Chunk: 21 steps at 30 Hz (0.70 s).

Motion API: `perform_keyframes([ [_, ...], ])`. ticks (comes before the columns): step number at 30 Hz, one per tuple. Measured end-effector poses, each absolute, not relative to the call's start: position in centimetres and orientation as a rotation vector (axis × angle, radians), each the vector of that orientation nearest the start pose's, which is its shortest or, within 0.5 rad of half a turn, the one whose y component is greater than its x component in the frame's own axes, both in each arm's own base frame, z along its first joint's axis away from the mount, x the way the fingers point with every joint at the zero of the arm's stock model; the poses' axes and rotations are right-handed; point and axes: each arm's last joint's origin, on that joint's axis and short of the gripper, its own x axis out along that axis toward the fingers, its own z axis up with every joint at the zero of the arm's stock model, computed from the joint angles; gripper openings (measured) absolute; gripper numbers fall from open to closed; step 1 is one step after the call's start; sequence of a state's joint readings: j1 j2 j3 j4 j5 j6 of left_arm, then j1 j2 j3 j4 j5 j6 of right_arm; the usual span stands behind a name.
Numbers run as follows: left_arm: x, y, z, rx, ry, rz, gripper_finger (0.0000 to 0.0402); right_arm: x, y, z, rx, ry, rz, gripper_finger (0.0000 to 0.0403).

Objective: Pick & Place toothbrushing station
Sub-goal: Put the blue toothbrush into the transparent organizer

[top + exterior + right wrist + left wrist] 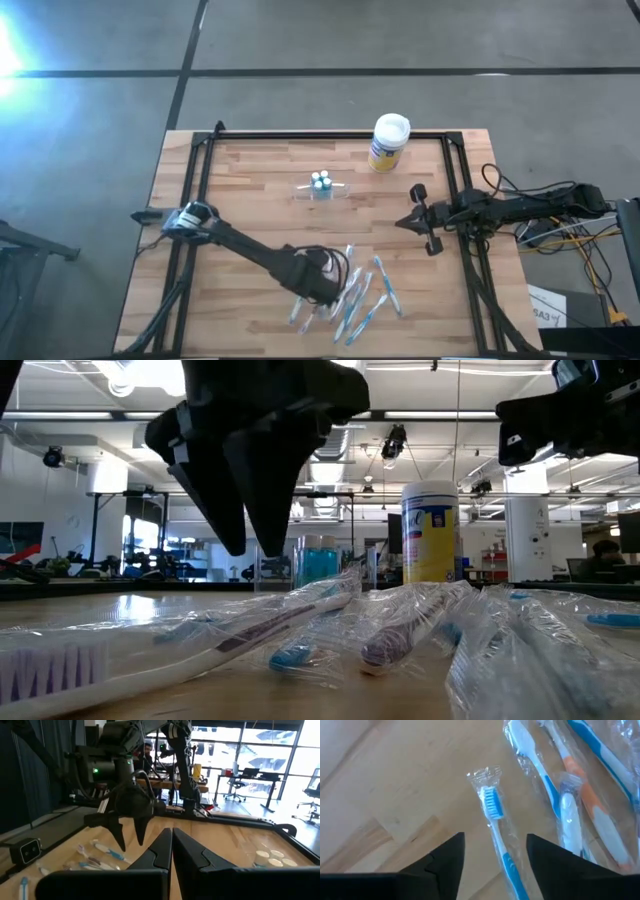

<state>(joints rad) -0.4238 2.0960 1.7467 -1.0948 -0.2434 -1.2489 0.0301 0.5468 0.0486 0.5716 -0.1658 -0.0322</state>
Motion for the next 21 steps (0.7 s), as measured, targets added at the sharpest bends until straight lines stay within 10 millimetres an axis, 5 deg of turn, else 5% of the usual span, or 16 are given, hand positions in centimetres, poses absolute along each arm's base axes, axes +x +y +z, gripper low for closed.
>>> perform_keyframes([
  [13, 38.0, -15.9, 17.4, -0.615, 1.259, 0.602, 0.0234, 13.4, 0.9, 18.4, -0.034, -0.077, 0.194, 0.0008],
  [21, 38.1, -13.9, 15.8, -0.592, 1.277, 0.586, 0.0228, 13.4, 0.9, 18.4, -0.033, -0.079, 0.186, 0.0008],
])
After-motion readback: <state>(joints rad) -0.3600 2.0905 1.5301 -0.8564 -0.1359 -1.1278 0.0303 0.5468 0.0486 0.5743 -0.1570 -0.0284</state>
